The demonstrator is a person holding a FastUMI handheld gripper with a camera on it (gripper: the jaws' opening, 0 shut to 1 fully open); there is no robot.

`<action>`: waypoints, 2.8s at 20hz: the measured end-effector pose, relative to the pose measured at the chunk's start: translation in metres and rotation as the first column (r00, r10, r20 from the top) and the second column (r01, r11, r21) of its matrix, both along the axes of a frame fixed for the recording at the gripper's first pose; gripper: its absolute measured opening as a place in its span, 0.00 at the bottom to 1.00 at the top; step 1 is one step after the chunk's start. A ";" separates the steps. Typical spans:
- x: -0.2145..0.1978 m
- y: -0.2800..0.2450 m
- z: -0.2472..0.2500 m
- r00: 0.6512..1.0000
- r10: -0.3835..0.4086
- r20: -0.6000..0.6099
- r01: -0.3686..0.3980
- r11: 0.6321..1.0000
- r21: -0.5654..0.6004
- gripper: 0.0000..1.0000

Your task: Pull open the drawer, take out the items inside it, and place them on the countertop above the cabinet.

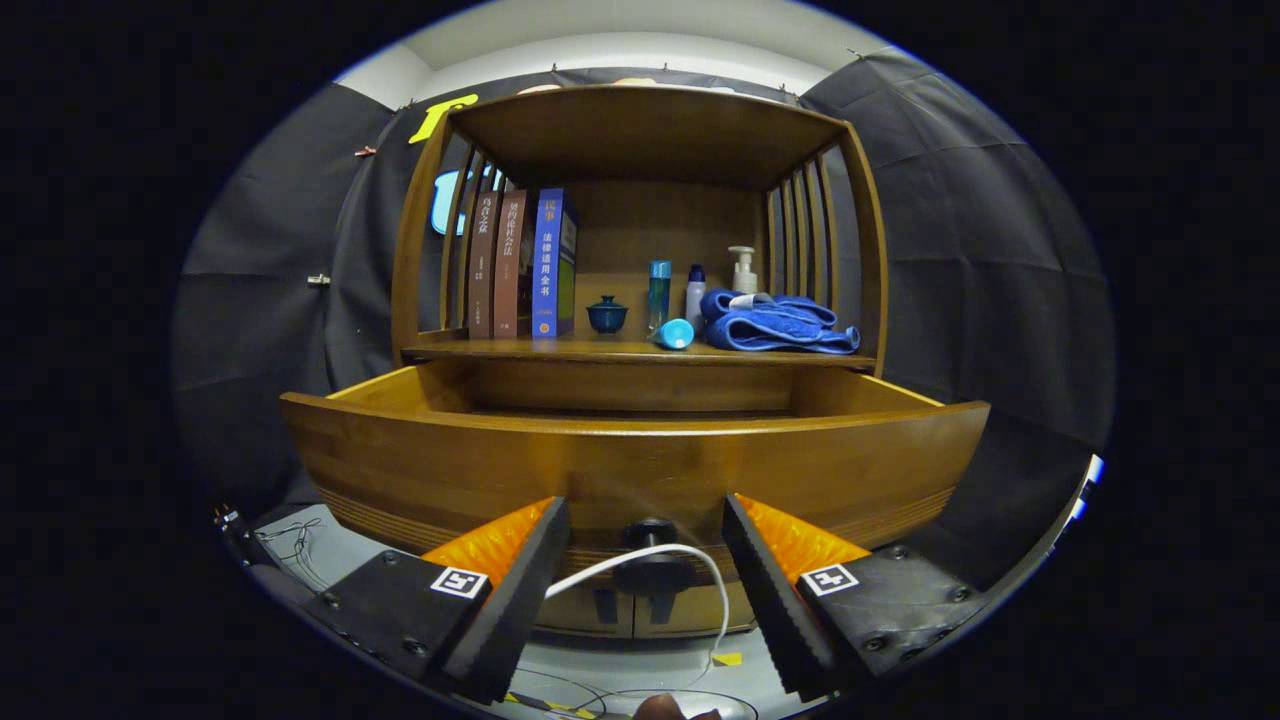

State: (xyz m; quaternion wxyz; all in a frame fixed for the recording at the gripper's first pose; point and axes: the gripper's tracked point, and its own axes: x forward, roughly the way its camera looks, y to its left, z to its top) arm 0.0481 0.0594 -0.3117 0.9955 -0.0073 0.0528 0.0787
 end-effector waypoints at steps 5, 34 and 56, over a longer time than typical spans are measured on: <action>0.003 -0.004 -0.004 1.000 0.005 -0.007 -0.005 1.000 -0.016 0.99; 0.153 0.027 0.007 1.000 -0.011 -0.009 0.011 1.000 -0.019 1.00; 0.050 -0.100 0.187 0.979 -0.071 0.189 0.070 0.997 0.008 0.99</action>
